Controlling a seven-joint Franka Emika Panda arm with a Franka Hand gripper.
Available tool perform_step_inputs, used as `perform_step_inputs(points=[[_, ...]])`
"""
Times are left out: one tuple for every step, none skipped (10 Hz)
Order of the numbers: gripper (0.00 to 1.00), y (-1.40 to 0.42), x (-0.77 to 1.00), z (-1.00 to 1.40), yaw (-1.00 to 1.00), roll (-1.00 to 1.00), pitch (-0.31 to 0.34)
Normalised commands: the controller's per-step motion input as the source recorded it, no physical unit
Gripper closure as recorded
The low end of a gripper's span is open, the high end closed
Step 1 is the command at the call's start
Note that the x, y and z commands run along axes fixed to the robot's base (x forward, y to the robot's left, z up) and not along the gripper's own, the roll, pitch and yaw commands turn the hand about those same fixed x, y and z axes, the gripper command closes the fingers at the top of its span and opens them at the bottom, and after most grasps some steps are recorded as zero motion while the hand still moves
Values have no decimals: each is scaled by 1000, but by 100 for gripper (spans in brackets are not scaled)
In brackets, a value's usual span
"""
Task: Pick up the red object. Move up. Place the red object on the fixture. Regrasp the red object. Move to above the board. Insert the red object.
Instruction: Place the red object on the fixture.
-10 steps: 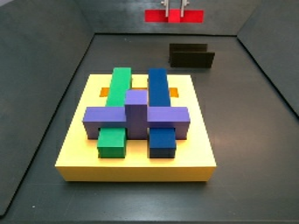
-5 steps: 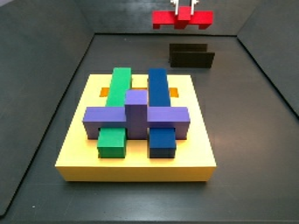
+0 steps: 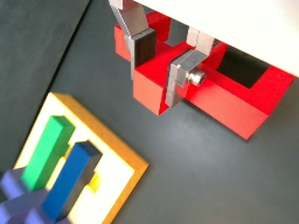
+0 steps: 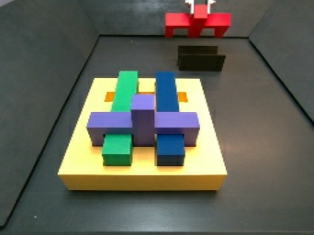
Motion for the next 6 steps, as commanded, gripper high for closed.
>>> perform_step_inputs(points=[[100,0,563,-397,-9,-180,3],[100,0,466,-531,-66,-63,0],[100,0,429,-411,-63,0,0],[100,0,186,-157,-11,71,91],[100,0,91,-140,0,94,74],[100,0,-23,-194,0,43,0]])
